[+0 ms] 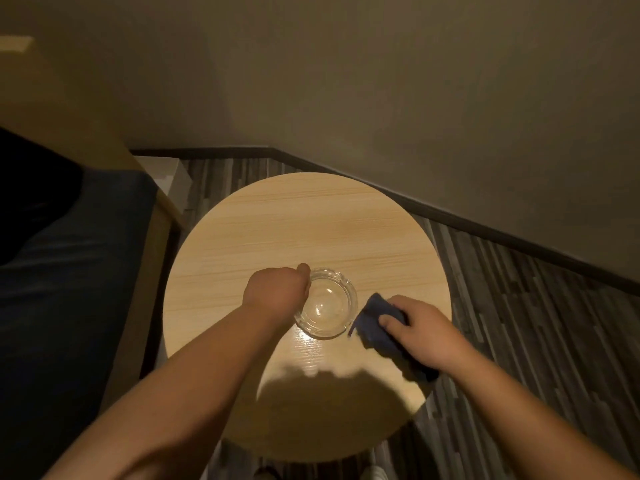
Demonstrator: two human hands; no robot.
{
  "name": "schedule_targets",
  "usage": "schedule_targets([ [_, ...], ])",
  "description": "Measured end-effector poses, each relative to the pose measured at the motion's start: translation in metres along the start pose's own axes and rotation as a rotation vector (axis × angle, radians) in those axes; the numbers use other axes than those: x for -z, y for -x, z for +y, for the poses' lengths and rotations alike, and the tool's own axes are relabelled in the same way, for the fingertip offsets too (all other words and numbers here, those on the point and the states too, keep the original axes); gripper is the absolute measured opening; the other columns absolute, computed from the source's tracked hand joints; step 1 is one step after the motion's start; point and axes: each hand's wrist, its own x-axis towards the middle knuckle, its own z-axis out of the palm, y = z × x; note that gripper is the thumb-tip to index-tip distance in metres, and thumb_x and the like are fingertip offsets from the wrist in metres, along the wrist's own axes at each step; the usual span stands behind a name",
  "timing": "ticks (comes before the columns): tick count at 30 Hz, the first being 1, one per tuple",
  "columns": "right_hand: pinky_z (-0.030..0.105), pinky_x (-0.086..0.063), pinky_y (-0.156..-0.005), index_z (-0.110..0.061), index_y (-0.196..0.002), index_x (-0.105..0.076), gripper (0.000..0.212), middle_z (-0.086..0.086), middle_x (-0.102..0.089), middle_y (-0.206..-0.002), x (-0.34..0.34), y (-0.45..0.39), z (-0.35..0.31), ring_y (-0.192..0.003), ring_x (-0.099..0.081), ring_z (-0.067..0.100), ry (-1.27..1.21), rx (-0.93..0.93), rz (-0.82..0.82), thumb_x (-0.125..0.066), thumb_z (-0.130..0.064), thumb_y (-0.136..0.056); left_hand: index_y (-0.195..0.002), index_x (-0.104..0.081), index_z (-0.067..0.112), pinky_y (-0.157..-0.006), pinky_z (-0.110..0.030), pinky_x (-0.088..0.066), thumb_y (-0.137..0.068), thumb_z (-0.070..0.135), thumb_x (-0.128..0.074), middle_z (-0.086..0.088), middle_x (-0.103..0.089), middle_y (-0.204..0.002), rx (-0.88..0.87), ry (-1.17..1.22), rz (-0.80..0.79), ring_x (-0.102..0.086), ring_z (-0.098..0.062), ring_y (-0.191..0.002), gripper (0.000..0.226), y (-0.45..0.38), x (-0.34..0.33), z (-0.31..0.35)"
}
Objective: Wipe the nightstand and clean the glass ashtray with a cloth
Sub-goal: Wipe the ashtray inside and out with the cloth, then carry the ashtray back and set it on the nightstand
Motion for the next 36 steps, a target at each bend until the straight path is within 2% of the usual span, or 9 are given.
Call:
schedule_targets([
  [4,0.030,-0.042,-0.073,-0.027,-0.125,-0.057,0.036,-0.002,-0.057,-0.106,0.018,-0.012,0.015,-0.093,-0.053,0.018,0.410,0.246,0.245,-0.059,-0.034,-0.089,-0.100,-0.047,0.019,-0.052,-0.031,-0.032,-0.098,0.037,-0.034,-0.003,-0.063,-0.083,-0.045,0.054,0.006,-0.055,-0.030,-0.068,0.022,0.005,0.001,-0.014],
  [7,0.038,-0.045,-0.080,-0.026,-0.132,-0.052,0.044,0.001,-0.057,-0.118,0.006,-0.019,0.018,-0.100,-0.052,0.023,0.595,0.269,0.182,-0.056,-0.040,-0.090,-0.100,-0.049,0.021,-0.054,-0.031,-0.035,-0.099,0.042,-0.028,-0.002,-0.062,-0.083,-0.050,0.138,0.018,-0.057,-0.030,-0.073,0.030,0.007,-0.004,-0.018],
  [11,0.039,-0.037,-0.095,-0.026,-0.141,-0.041,0.061,0.002,-0.050,-0.131,-0.008,-0.025,0.022,-0.114,-0.046,0.023,0.692,0.236,0.145,-0.044,-0.058,-0.090,-0.100,-0.052,0.024,-0.060,-0.033,-0.041,-0.100,0.046,-0.026,0.000,-0.063,-0.087,-0.010,0.287,0.006,-0.057,-0.026,-0.079,0.034,0.011,-0.010,-0.021],
  [15,0.047,-0.015,-0.114,-0.013,-0.145,-0.033,0.088,0.009,-0.036,-0.149,-0.011,-0.007,0.009,-0.138,-0.028,0.030,0.671,0.290,0.199,-0.044,-0.072,-0.082,-0.104,-0.057,0.031,-0.075,-0.036,-0.047,-0.097,0.053,-0.027,0.006,-0.060,-0.096,0.034,0.509,-0.007,-0.057,-0.018,-0.090,0.038,0.030,-0.015,-0.029],
  [17,0.045,-0.022,-0.110,-0.010,-0.144,-0.033,0.094,0.011,-0.038,-0.148,-0.020,0.008,-0.009,-0.136,-0.033,0.030,0.574,0.345,0.226,-0.044,-0.075,-0.078,-0.123,-0.052,0.033,-0.082,-0.034,-0.046,-0.093,0.058,-0.036,0.006,-0.056,-0.112,0.051,0.619,0.005,-0.054,-0.014,-0.100,0.042,0.046,-0.022,-0.034],
  [19,0.041,-0.034,-0.102,-0.014,-0.145,-0.027,0.097,0.008,-0.041,-0.146,-0.036,0.018,-0.027,-0.129,-0.042,0.027,0.433,0.346,0.202,-0.049,-0.075,-0.073,-0.139,-0.038,0.031,-0.089,-0.033,-0.043,-0.085,0.064,-0.051,0.005,-0.048,-0.128,0.023,0.679,0.008,-0.047,-0.012,-0.112,0.065,0.063,-0.027,-0.034],
  [23,0.034,-0.038,-0.099,-0.023,-0.146,-0.019,0.108,-0.004,-0.036,-0.147,-0.064,0.007,-0.044,-0.125,-0.040,0.018,0.203,0.242,0.118,-0.069,-0.072,-0.063,-0.149,-0.016,0.028,-0.107,-0.035,-0.028,-0.064,0.074,-0.066,0.003,-0.026,-0.152,-0.014,0.651,-0.033,-0.027,-0.015,-0.135,0.109,0.070,-0.032,-0.029],
  [27,0.039,-0.030,-0.105,-0.017,-0.150,-0.010,0.123,0.004,-0.030,-0.151,-0.073,-0.012,-0.040,-0.134,-0.030,0.023,0.143,0.138,0.120,-0.063,-0.080,-0.059,-0.150,-0.016,0.021,-0.104,-0.037,-0.033,-0.060,0.073,-0.070,-0.002,-0.031,-0.149,-0.052,0.526,-0.050,-0.032,-0.020,-0.131,0.117,0.053,-0.031,-0.033],
  [36,0.037,-0.031,-0.102,-0.019,-0.149,-0.011,0.122,0.007,-0.038,-0.142,-0.079,-0.025,-0.035,-0.129,-0.028,0.021,0.126,0.136,0.161,-0.078,-0.064,-0.057,-0.139,-0.031,0.028,-0.086,-0.034,-0.043,-0.051,0.077,-0.070,0.004,-0.044,-0.131,-0.117,0.554,-0.019,-0.046,-0.016,-0.113,0.108,0.040,-0.035,-0.039],
])
